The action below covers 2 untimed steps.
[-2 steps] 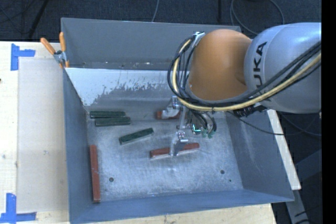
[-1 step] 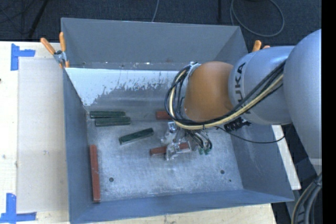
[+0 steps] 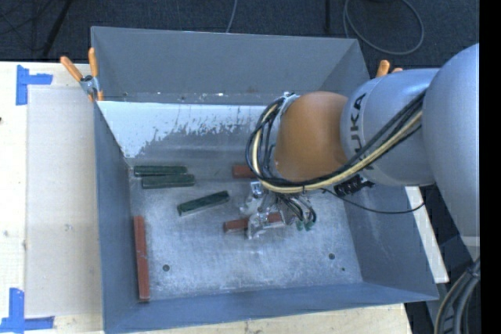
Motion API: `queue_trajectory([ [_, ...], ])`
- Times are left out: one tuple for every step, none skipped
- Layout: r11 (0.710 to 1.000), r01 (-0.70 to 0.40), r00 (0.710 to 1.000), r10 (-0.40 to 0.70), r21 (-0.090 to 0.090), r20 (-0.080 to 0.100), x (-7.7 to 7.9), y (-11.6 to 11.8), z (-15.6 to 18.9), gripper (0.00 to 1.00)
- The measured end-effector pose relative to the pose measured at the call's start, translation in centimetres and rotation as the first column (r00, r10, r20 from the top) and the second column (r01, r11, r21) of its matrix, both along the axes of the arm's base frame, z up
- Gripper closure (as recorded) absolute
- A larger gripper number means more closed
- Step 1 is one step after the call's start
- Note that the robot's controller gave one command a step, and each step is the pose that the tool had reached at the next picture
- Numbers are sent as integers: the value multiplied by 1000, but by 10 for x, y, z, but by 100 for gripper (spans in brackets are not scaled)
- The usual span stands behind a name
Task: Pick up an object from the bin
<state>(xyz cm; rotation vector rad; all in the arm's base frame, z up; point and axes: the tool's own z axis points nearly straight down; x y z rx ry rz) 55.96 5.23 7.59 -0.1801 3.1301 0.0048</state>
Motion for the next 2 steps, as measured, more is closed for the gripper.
queue_trajectory([
  [1000,28,1000,-28,-3,-6,-19,5,189,100],
  [1000,28,1000,-28,-2,3,-18,5,194,100],
])
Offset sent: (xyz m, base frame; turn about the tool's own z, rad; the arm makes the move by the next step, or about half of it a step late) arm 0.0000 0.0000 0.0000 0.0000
